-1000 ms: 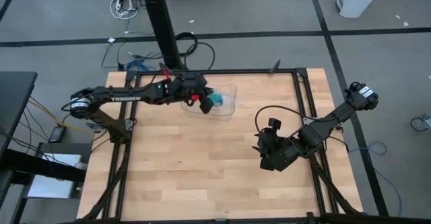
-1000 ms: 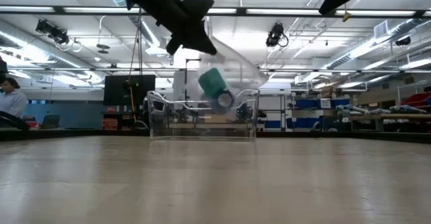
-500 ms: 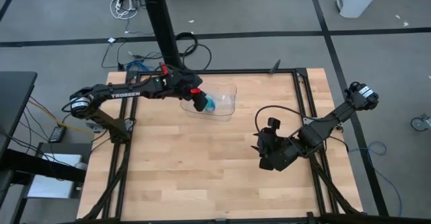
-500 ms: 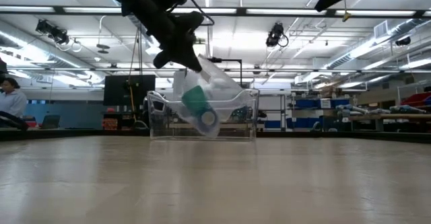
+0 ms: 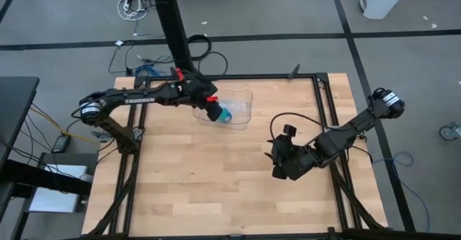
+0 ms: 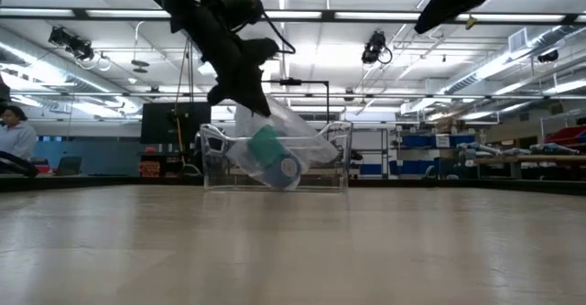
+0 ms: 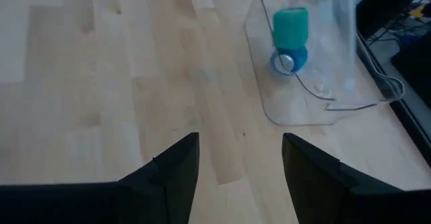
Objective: Roll bandage
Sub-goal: Put the transparent zip bag with the rolled green bandage into the transparent bin
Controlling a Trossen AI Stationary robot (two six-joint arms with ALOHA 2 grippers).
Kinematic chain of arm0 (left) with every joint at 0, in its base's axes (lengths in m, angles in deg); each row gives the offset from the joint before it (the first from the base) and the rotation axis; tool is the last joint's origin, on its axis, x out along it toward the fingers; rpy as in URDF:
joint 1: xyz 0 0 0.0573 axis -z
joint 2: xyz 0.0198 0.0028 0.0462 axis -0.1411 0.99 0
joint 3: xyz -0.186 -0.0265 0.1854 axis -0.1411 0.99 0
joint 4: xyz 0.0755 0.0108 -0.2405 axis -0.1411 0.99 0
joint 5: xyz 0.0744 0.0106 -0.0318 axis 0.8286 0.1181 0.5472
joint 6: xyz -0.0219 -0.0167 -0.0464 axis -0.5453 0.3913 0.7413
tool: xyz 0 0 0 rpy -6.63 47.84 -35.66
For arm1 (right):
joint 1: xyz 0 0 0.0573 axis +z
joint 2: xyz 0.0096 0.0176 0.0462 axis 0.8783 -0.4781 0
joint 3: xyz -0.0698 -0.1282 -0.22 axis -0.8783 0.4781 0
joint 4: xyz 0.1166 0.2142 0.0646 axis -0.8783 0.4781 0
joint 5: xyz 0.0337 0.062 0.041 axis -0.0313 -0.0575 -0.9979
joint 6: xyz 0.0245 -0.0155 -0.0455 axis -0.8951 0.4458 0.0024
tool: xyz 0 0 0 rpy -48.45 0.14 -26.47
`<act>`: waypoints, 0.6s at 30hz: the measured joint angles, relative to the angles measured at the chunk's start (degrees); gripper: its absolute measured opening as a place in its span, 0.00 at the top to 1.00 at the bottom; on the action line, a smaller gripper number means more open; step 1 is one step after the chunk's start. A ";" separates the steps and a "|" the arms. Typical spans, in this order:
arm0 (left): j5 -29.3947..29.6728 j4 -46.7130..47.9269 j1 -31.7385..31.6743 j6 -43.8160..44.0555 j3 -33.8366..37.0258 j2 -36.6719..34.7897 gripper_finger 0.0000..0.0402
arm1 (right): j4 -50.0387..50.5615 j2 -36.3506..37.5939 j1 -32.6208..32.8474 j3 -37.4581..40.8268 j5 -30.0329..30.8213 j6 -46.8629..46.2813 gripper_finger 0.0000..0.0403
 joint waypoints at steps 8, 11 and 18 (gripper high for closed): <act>-0.72 -0.93 -1.00 -2.07 0.00 4.90 0.98 | -3.64 -0.01 -3.56 1.97 -1.00 2.23 0.51; -0.69 -0.78 -1.22 -3.29 -0.02 5.83 0.98 | -5.78 0.00 -6.73 1.97 -3.13 5.48 0.51; -0.73 1.04 -1.46 -8.66 0.00 5.88 0.98 | -13.97 0.00 -17.94 1.97 -11.12 17.60 0.51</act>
